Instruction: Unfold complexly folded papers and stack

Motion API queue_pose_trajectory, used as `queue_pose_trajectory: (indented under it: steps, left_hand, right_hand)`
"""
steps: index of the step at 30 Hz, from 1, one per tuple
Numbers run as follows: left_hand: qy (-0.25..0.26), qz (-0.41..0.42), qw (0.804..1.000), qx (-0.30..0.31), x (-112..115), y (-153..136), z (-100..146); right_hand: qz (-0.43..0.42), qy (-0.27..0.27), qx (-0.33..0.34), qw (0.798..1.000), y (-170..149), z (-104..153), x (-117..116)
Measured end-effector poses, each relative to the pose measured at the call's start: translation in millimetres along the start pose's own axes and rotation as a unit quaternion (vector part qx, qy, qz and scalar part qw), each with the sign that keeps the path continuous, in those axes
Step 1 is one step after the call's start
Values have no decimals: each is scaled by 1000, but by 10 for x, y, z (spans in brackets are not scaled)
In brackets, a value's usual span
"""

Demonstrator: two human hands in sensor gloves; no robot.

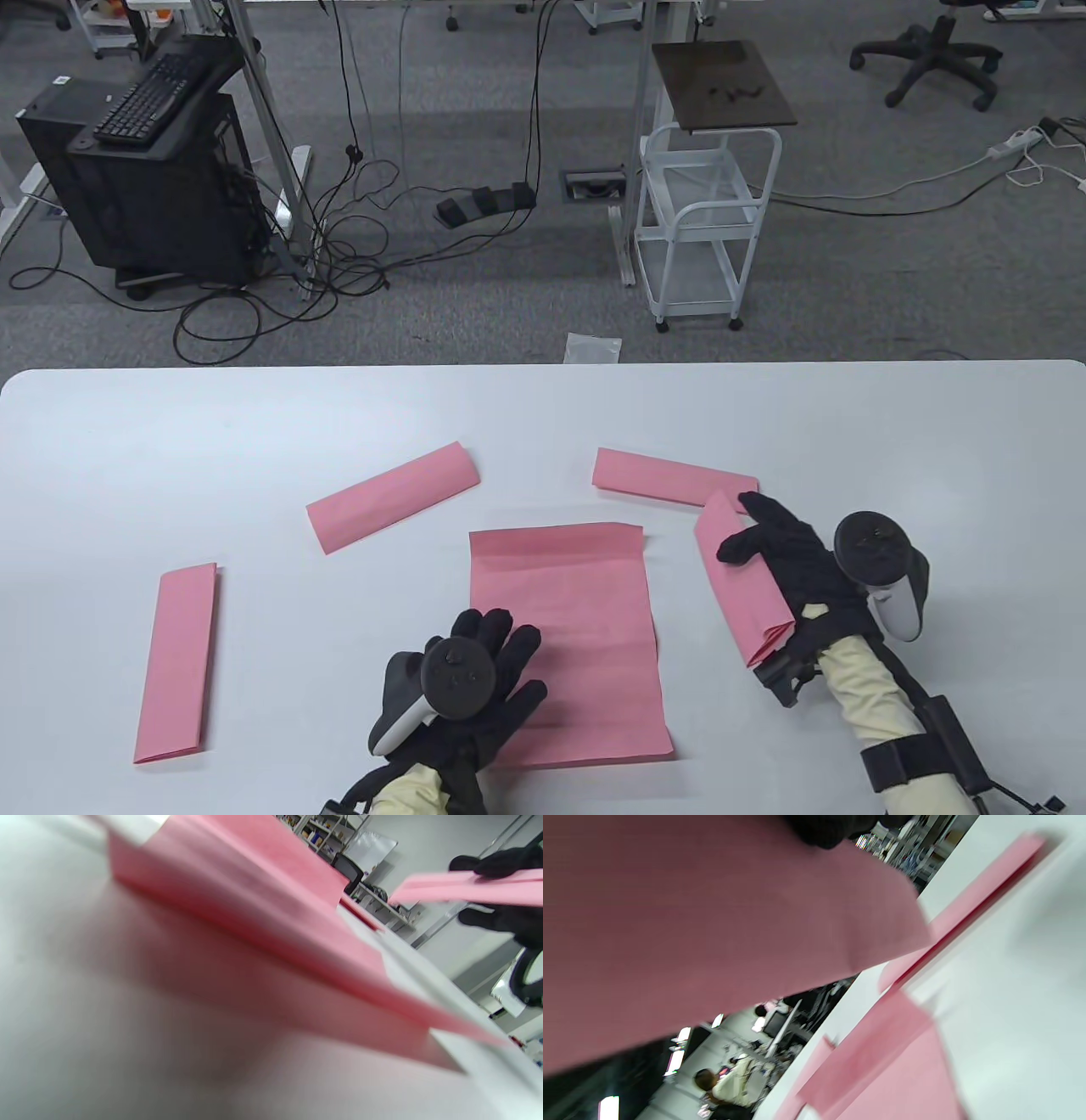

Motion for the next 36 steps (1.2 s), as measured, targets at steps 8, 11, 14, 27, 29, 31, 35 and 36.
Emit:
queue_pose_trajectory:
  steps: [8, 11, 14, 27, 29, 31, 35, 36]
  left_hand:
    - [21, 191, 981, 33, -184, -177, -131]
    - [7, 278, 960, 36, -164, -287, -79]
    - [-3, 316, 948, 35, -143, -327, -74]
    - [190, 389, 900, -50, -463, -649, 186]
    - [203, 396, 894, -56, -507, -707, 209]
    - [206, 393, 894, -59, -514, -732, 214]
    - [186, 410, 891, -56, -439, -714, 184]
    - [182, 411, 892, -56, -424, -707, 181]
  right_hand:
    - [-139, 117, 84, 980, 295, -79, -972]
    - [-172, 143, 104, 969, 393, -66, -1181]
    - [-218, 178, 107, 954, 443, -33, -1333]
    - [-335, 58, 47, 939, 99, 95, -820]
    - [-360, 84, 63, 927, 131, 110, -784]
    - [-292, 128, 61, 946, 202, 113, -811]
    - [-33, 138, 74, 987, 339, 83, -899]
    - [-4, 120, 77, 990, 364, 84, -912]
Point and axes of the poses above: the tracker on the back of each hand, its own y axis roughly to the thumb side, its own z axis roughly from the fingertips to the wrist, x = y × z, the point moved 3 cm from there along -z, roughly from the wrist to the fingertips, and after that the axes turned 5 degrees about x, right-handed, at the moved point
